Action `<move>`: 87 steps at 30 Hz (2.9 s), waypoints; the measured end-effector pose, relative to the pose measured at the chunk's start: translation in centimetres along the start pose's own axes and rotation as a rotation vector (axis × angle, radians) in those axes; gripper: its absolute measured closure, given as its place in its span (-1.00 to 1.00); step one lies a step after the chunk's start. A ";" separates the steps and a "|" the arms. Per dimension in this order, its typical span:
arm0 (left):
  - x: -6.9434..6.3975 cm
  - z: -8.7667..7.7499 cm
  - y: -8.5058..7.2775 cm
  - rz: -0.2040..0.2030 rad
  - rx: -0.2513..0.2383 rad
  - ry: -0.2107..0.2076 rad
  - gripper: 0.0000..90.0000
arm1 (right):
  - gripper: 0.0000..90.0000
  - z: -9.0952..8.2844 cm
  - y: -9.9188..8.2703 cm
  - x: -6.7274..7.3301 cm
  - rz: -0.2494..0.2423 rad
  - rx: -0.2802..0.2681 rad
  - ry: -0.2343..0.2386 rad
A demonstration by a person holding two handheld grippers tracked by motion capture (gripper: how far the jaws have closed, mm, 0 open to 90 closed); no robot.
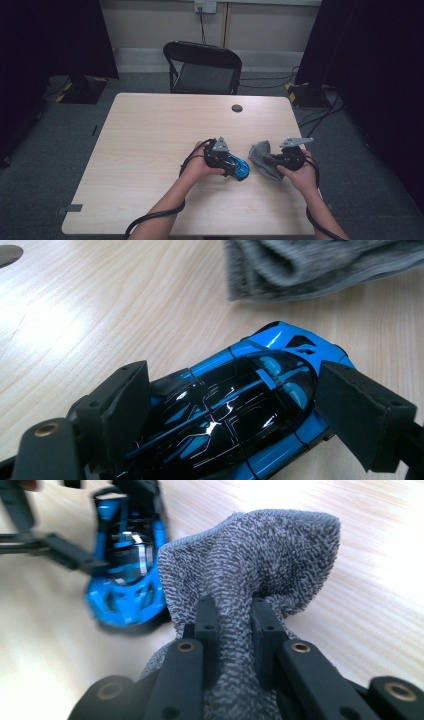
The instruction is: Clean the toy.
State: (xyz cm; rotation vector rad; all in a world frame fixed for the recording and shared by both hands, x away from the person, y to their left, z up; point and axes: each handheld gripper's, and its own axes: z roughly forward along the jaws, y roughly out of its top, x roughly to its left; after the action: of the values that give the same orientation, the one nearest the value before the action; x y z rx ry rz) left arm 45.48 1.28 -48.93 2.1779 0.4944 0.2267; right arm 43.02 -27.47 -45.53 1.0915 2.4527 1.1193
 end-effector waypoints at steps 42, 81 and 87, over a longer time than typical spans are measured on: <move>0.0 0.0 -0.1 -0.005 -0.006 0.005 -0.68 | 0.75 1.1 -3.0 4.3 -0.054 0.064 0.135; 0.0 0.0 0.0 -0.001 0.001 0.006 -0.68 | 0.74 0.0 -1.4 7.4 -0.143 0.057 0.301; 0.1 0.0 0.1 0.005 0.006 -0.001 -0.67 | 0.73 -1.5 -1.2 5.5 -0.092 0.020 0.283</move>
State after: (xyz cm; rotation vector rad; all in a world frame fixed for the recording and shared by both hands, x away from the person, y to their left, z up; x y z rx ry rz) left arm 45.57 1.25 -48.85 2.1857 0.4897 0.2273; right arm 37.91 -24.88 -44.89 0.8655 2.7004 1.3005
